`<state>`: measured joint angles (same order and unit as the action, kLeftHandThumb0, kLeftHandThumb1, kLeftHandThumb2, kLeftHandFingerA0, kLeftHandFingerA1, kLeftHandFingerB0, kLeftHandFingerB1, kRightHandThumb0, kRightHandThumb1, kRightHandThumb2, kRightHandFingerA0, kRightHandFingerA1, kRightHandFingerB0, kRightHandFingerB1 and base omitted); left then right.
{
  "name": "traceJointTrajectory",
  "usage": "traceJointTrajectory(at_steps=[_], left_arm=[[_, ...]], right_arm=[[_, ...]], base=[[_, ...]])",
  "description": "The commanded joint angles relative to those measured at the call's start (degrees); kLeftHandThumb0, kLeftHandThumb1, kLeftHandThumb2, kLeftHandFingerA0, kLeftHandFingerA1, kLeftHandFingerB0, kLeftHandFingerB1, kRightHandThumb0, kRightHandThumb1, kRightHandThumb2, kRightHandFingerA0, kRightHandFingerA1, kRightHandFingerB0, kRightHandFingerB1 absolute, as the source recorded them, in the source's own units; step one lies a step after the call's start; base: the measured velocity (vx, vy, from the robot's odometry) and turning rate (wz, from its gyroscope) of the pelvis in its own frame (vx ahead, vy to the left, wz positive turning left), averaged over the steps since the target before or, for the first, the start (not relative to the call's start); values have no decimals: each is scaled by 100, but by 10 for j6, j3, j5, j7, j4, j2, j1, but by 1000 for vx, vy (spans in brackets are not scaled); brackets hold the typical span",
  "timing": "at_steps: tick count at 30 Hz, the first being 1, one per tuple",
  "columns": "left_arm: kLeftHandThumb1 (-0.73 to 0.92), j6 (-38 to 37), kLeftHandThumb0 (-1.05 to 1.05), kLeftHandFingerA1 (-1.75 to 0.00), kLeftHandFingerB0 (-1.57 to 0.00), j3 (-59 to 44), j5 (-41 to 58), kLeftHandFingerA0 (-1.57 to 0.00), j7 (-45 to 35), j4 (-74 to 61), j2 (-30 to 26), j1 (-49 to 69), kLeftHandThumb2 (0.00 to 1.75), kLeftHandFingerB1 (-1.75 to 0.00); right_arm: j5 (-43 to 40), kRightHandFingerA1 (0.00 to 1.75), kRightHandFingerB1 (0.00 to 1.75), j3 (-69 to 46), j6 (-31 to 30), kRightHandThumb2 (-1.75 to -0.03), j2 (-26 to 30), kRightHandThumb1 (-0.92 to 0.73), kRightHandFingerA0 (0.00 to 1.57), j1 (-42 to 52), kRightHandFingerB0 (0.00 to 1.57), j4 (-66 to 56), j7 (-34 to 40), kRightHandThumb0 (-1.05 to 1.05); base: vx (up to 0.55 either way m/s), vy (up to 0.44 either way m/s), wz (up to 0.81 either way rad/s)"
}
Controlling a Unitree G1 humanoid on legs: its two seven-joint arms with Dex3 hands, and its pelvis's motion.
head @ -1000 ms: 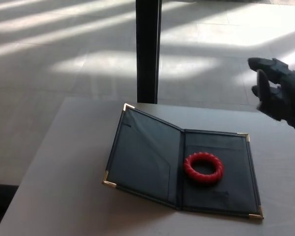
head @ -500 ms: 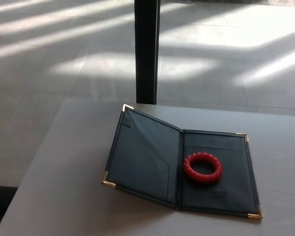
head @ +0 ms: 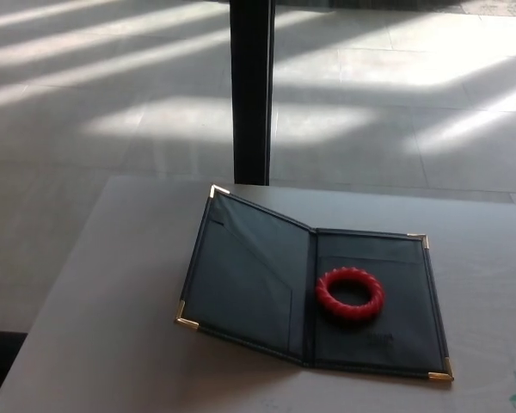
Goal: There is a diary kept infront of the robot and the robot uses its right hand to grab its cover and puses it to the left to open it.
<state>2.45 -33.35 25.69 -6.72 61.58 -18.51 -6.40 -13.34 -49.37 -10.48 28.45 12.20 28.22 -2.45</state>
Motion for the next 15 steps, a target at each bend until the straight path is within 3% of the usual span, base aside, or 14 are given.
traceJointTrajectory(at_steps=[1,2,3,4,5,6,7,9,10,11,12,13,14,15], left_arm=[[92,-47,-72,-55,-38,-27,3,-42,12,20,-40,17,67,-47],[92,-47,-72,-54,-37,-28,3,-42,11,21,-41,16,68,-47],[92,-47,-71,-55,-38,-29,3,-42,13,23,-42,15,68,-47],[92,-48,-72,-56,-36,-28,1,-41,14,24,-43,12,70,-48],[92,-49,-72,-58,-38,-25,-2,-42,15,25,-43,9,68,-49],[92,-48,-72,-57,-37,-24,-4,-43,16,25,-43,9,67,-48],[92,-47,-72,-58,-37,-24,-5,-42,16,26,-43,10,68,-48],[92,-48,-72,-58,-37,-24,-6,-42,17,28,-44,10,68,-48],[92,-49,-71,-58,-39,-24,-8,-43,22,29,-44,11,67,-49],[91,-53,-72,-60,-38,-25,-10,-42,30,30,-44,14,67,-50],[91,-55,-71,-61,-37,-25,-11,-41,32,30,-44,16,67,-50],[91,-63,-72,-60,-36,-23,-14,-38,32,29,-43,19,67,-51],[91,-66,-72,-60,-35,-19,-18,-36,29,27,-41,23,67,-51],[91,-67,-72,-60,-35,-19,-18,-36,29,27,-41,23,67,-51]], right_arm=[[-63,71,53,-138,283,-71,36,-92,10,45,23,197,33,-79],[-54,79,53,-124,281,-70,31,-92,16,43,20,207,33,-78],[-41,164,54,-109,277,-71,25,-92,67,43,24,213,44,-79],[-36,145,56,-104,273,-71,20,-92,96,42,23,210,48,-82],[-35,130,55,-100,263,-69,16,-92,82,38,26,209,49,-85],[-37,115,52,-97,247,-69,17,-92,36,36,27,213,49,-79],[-40,100,53,-96,233,-67,16,-92,31,32,28,215,47,-79],[-41,100,53,-96,235,-67,17,-92,31,28,28,225,46,-79],[-38,101,54,-91,237,-68,17,-92,18,28,26,228,41,-81],[-34,69,59,-82,243,-115,13,-78,22,33,25,230,29,-82],[-26,69,60,-74,244,-117,9,-80,26,38,30,222,31,-82],[-31,76,57,-72,269,-72,0,-91,35,41,35,215,8,-79],[-50,73,62,-79,273,-109,-2,-71,39,38,32,220,-24,-78],[-52,73,62,-79,275,-109,-1,-71,39,37,32,222,-28,-78]], base=[[0,0,0],[0,0,0],[0,0,0],[0,0,0],[0,0,0],[0,0,0],[0,0,0],[0,0,0],[0,0,0],[0,0,0],[0,0,0],[0,0,0],[0,0,0],[0,0,0]])
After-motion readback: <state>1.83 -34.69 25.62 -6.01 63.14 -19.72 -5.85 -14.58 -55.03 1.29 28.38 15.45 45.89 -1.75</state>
